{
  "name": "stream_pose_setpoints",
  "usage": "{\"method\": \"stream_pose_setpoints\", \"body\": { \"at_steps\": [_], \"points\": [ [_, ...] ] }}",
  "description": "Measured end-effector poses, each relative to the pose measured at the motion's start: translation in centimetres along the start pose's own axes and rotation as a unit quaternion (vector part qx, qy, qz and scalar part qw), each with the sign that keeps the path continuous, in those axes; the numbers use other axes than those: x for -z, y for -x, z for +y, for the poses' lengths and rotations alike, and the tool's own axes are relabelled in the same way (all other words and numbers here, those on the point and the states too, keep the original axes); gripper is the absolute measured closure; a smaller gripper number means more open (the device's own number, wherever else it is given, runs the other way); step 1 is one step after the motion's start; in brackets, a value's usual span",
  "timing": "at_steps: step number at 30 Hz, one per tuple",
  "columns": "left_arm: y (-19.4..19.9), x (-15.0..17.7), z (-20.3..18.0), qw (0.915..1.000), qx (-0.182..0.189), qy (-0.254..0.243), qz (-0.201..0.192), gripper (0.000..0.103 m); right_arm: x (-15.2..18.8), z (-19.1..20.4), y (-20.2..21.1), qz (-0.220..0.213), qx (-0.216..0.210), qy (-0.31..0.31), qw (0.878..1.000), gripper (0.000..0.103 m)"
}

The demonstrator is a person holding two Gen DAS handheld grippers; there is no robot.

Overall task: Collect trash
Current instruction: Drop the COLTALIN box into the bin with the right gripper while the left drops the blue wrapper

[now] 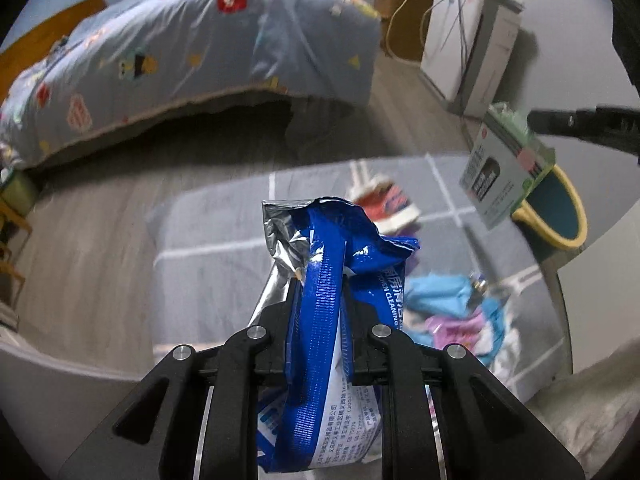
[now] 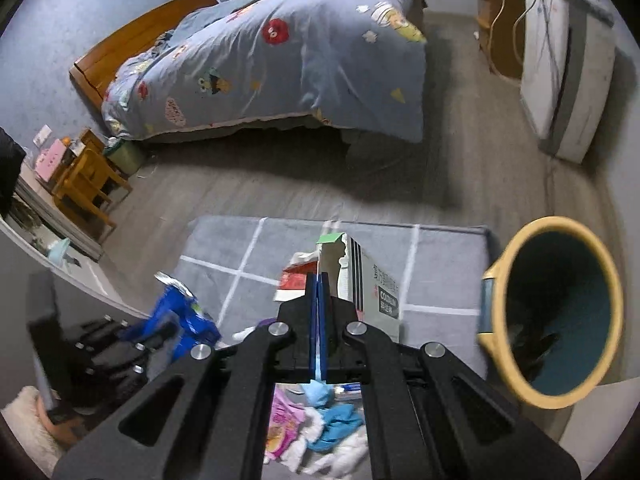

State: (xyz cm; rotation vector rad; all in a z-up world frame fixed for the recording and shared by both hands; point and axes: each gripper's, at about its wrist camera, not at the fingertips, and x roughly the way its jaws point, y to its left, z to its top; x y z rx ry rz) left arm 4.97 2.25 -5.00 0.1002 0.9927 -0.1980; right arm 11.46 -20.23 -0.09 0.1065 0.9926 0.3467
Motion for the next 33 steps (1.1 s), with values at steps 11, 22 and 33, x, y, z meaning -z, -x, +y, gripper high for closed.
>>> {"method": "stream_pose_setpoints", "body": {
  "at_steps": [11,22,33],
  "points": [
    [2.3,-4.5,-3.8,0.9986,0.013,-0.025,-0.045,0.085,-0.2,-3.0,4.3,-0.025,0.019,-0.013,0.999,0.103],
    [1.5,-8.3,-9.8,0.9956,0.035,-0.065,-0.058,0.084,-0.6,-7.9,8.4,-0.056,0.039,-0.033,0.997,0.103],
    [-1.3,-12.2,-16.9,0.9919,0.078,-0.089,-0.047,0.085,-0.7,-15.8,11.0,-0.094,0.083,-0.086,0.988,0.103]
  ]
}}
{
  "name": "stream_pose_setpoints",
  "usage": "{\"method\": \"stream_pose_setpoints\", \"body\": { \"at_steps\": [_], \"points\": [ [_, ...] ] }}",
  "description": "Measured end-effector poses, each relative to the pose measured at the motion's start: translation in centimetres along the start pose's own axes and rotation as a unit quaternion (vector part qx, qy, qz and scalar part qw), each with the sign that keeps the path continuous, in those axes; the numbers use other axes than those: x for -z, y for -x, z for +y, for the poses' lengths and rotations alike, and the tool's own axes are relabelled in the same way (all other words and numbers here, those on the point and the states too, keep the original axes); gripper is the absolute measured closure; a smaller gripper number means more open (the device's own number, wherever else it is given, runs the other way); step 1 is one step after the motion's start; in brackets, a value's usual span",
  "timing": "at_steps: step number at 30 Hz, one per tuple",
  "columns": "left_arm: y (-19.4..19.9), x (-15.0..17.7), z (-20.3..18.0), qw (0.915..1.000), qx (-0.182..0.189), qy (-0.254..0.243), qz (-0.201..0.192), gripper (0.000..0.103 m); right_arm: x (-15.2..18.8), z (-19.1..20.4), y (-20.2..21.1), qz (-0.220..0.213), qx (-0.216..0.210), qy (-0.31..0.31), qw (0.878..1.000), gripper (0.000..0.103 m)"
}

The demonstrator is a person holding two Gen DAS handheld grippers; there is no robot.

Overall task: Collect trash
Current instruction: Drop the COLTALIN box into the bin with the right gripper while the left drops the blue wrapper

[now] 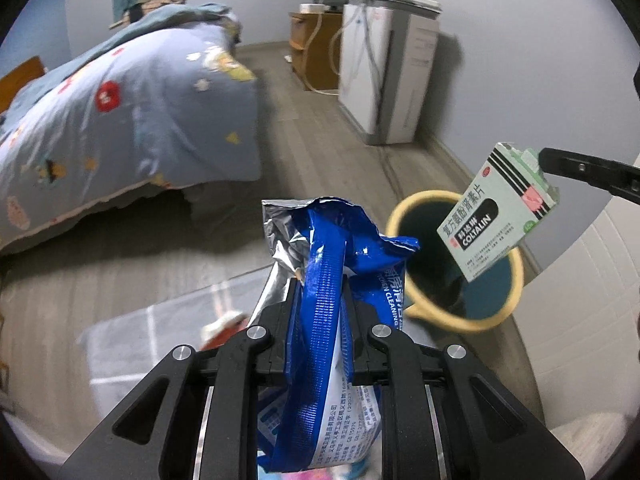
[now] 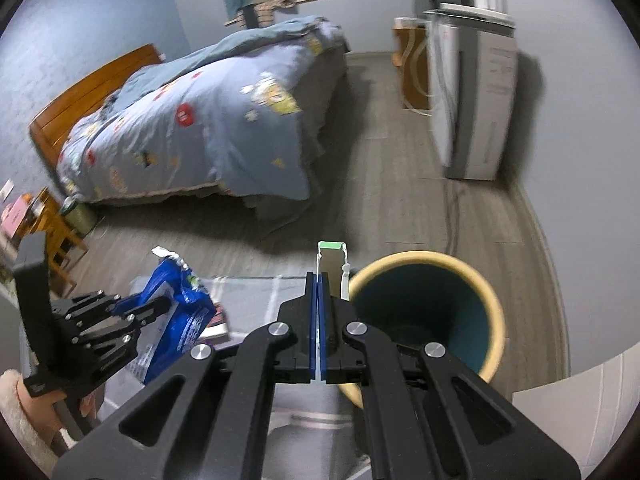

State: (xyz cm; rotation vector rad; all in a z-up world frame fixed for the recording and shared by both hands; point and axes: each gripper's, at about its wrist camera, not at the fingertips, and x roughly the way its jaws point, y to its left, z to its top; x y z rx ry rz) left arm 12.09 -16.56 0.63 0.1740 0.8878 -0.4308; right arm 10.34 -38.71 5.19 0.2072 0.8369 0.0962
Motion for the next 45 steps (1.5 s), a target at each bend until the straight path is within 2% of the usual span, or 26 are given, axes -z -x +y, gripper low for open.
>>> {"method": "stream_pose_setpoints", "body": {
  "at_steps": [4,12,18,23,30,34,38,42,43,45],
  "points": [
    [-1.9,-1.2,-2.6,0.9995,0.029,-0.008,0.005,0.084,0.3,-2.6,-1.2,-0.005,0.030,-0.024,0.999,0.103],
    [-6.8,-2.7,-8.2,0.9959,0.069,-0.053,0.027,0.084,2.5,-8.1,-5.2,0.021,0.089,-0.052,0.994,0.103],
    [-11.2,-3.1,-11.5,0.9917,0.089,-0.077,0.051,0.084,4.6,-11.1,-7.2,0.037,0.099,-0.074,0.992,0.103],
    [-14.3,-3.5,-12.7,0.9897,0.087,-0.090,0.070,0.084,5.8,-13.1,-8.4,0.047,0.091,-0.106,0.989,0.103],
    [-16.2,-4.8,-13.9,0.9882,0.097,-0.104,0.056,0.084,6.4,-13.9,-9.7,0.064,0.092,-0.117,0.987,0.103],
    [-16.7,-5.2,-14.3,0.9875,0.106,-0.103,0.054,0.080,6.6,-14.2,-10.4,0.071,0.093,-0.120,0.986,0.103],
    [-16.9,-4.9,-14.4,0.9869,0.106,-0.112,0.049,0.071,6.6,-14.0,-11.0,0.074,0.091,-0.118,0.986,0.103],
    [-16.5,-4.2,-13.8,0.9871,0.104,-0.114,0.043,0.069,6.3,-13.7,-12.1,0.076,0.087,-0.115,0.987,0.103],
    [-16.5,-4.2,-13.5,0.9877,0.103,-0.110,0.042,0.067,6.3,-13.4,-12.6,0.078,0.083,-0.107,0.988,0.103],
    [-16.3,-4.1,-12.7,0.9896,0.101,-0.094,0.040,0.055,6.2,-13.1,-12.9,0.077,0.078,-0.100,0.989,0.102]
  ]
}}
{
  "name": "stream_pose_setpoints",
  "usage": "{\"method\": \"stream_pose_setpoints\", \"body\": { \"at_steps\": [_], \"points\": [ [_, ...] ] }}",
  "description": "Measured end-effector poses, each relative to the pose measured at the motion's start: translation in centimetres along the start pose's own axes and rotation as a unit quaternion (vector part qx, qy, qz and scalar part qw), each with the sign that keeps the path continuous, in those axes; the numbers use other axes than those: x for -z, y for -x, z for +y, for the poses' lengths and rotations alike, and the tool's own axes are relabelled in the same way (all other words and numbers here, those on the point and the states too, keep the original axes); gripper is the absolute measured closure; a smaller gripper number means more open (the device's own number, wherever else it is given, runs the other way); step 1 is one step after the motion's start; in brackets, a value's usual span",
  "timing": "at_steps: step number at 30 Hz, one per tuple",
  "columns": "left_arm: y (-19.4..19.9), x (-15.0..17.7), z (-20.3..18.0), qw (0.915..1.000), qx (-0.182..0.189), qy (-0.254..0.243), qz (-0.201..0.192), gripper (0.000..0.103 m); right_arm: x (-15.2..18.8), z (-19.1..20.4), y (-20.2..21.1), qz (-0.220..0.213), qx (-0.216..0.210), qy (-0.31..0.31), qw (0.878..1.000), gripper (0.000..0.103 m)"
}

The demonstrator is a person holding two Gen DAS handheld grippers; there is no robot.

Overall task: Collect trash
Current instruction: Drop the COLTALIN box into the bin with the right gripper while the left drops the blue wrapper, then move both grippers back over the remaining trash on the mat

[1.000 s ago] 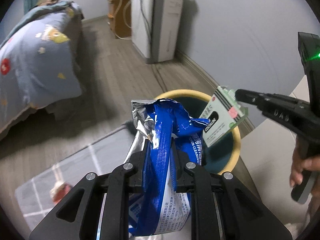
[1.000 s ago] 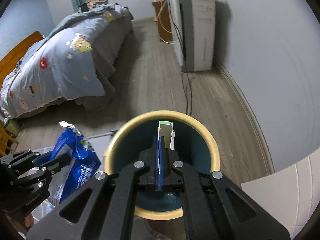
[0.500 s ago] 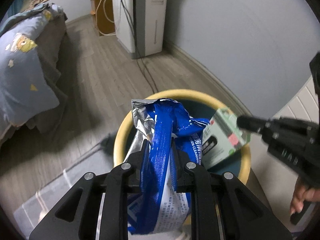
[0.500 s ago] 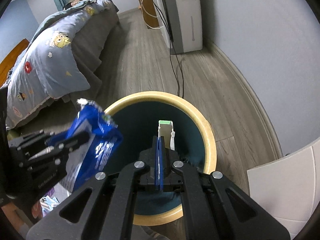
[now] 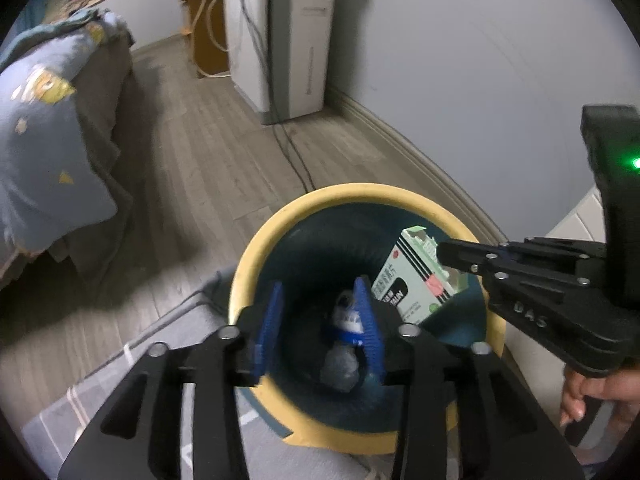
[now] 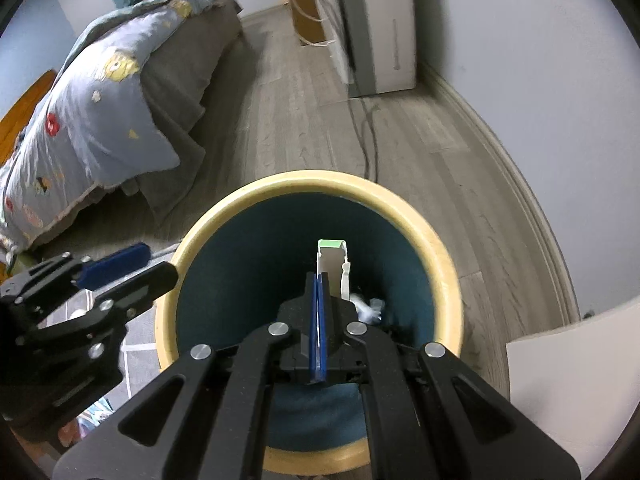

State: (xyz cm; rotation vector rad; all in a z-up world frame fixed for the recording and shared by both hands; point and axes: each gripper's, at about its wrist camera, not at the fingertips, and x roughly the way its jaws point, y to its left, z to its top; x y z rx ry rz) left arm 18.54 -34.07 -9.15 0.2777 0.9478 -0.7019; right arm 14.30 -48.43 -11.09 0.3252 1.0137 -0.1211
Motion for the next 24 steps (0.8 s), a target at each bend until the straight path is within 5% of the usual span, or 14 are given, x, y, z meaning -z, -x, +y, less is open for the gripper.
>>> {"method": "stream_pose_setpoints", "body": {
  "at_steps": [4,7,11,21,24],
  "points": [
    [0.8,0.7,1.7,0.9998,-0.013,0.016,-0.003,0.048,0.1,0.5,-0.2,0.004,-0.007,0.006,1.000,0.098],
    [1.2,1.4,3.0,0.9992,-0.023,0.032,0.002,0.043,0.2,0.6,0.0,0.003,-0.010,0.003,1.000,0.068],
    [2.8,2.4,4.4,0.9981,-0.035,0.051,-0.003,0.036,0.3,0.5,0.7,-0.002,0.002,0.008,1.000,0.061],
    [8.3,5.6,6.7,0.9918,-0.089,0.090,-0.018,0.011,1.2,-0.1,4.0,-0.016,0.019,-0.013,1.000,0.006],
    [10.6,6.6,7.5,0.9888,-0.106,0.102,-0.023,0.010,1.3,0.3,5.3,-0.017,0.030,-0.014,0.999,0.006]
  ]
}}
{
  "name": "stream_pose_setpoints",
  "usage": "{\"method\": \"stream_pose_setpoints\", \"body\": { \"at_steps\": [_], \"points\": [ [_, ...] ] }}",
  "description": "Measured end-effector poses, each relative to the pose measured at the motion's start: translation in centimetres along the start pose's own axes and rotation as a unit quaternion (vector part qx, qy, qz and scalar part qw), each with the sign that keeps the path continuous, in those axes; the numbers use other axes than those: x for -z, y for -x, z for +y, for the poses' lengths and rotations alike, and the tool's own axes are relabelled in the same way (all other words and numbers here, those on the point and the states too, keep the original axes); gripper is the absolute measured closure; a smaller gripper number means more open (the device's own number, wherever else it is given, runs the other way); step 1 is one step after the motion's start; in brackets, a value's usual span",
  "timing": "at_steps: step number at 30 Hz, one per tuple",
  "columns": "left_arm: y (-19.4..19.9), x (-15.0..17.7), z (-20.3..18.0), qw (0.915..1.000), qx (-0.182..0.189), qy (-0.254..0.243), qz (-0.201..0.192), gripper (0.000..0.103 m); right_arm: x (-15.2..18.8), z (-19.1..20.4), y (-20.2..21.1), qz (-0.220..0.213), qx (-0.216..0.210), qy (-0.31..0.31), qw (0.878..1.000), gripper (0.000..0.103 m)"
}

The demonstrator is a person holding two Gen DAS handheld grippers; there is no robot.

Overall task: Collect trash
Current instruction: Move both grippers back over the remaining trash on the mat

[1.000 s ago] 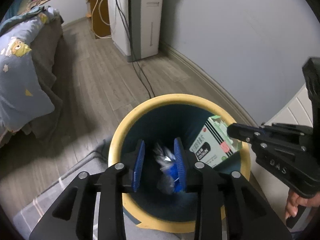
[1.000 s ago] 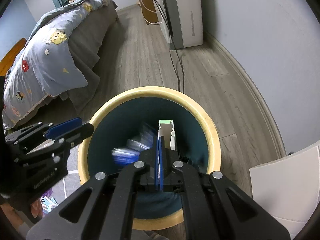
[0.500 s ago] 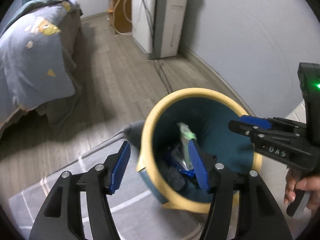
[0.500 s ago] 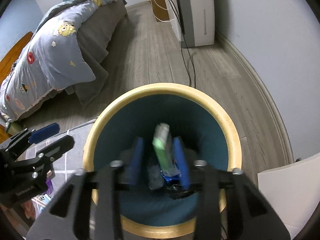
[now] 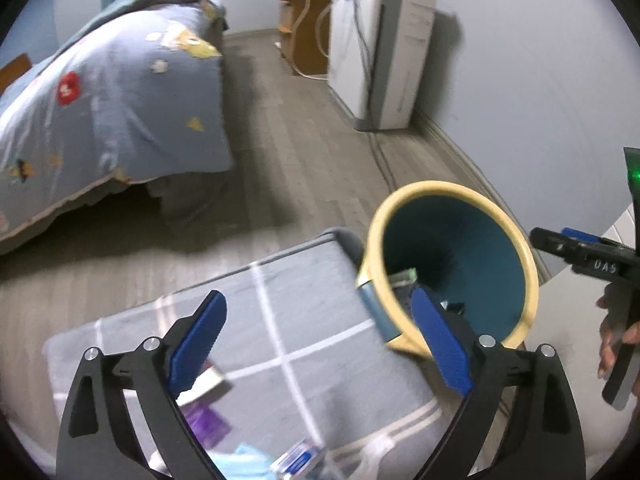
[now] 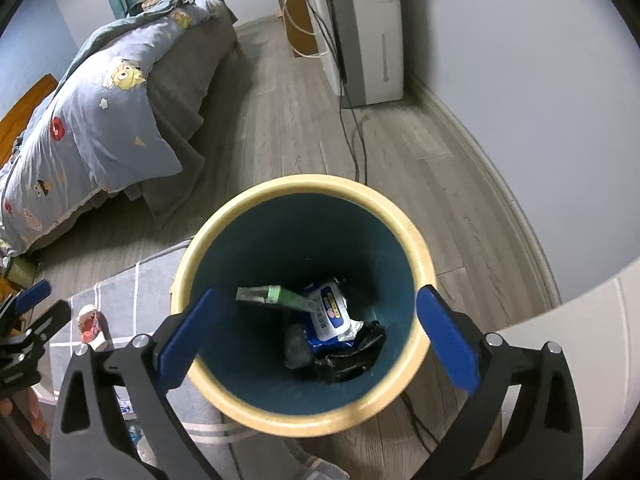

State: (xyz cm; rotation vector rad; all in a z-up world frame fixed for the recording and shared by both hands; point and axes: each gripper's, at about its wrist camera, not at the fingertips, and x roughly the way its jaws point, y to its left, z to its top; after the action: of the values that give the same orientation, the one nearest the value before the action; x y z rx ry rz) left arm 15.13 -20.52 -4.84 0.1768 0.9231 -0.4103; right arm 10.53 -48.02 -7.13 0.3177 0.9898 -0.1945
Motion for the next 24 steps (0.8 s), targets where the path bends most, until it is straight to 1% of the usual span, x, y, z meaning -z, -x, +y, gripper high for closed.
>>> {"method": "stream_pose_setpoints", "body": {
  "at_steps": [4,8,14,17,19,21,24],
  "points": [
    [3.3,1.0,2.2,0.9997,-0.014,0.015,-0.011,0.008,0.2,1.1,2.1,0.001,0.008,0.000,1.000,0.006],
    [7.1,2.4,5.4,0.9987,-0.029,0.034,-0.024,0.007,0.3,4.1,4.9,-0.006,0.006,0.024,1.000,0.006],
    [12.5,5.2,10.6,0.9939,-0.069,0.070,-0.050,0.006,1.6,10.1,8.2,-0.018,-0.034,0.053,0.998,0.006],
    [14.1,7.0,12.0,0.9914,-0.083,0.083,-0.058,0.006,2.8,13.1,8.9,-0.017,-0.049,0.071,0.996,0.006],
    [15.0,8.6,12.8,0.9899,-0.087,0.095,-0.059,0.006,3.6,14.5,8.9,-0.015,-0.048,0.085,0.995,0.006],
    [15.3,9.9,13.5,0.9893,-0.088,0.103,-0.055,0.006,4.6,16.0,8.6,-0.006,-0.044,0.098,0.994,0.006],
    [15.2,11.8,14.0,0.9889,-0.094,0.105,-0.048,0.006,5.9,17.8,8.0,0.010,-0.053,0.110,0.993,0.006]
  ]
}}
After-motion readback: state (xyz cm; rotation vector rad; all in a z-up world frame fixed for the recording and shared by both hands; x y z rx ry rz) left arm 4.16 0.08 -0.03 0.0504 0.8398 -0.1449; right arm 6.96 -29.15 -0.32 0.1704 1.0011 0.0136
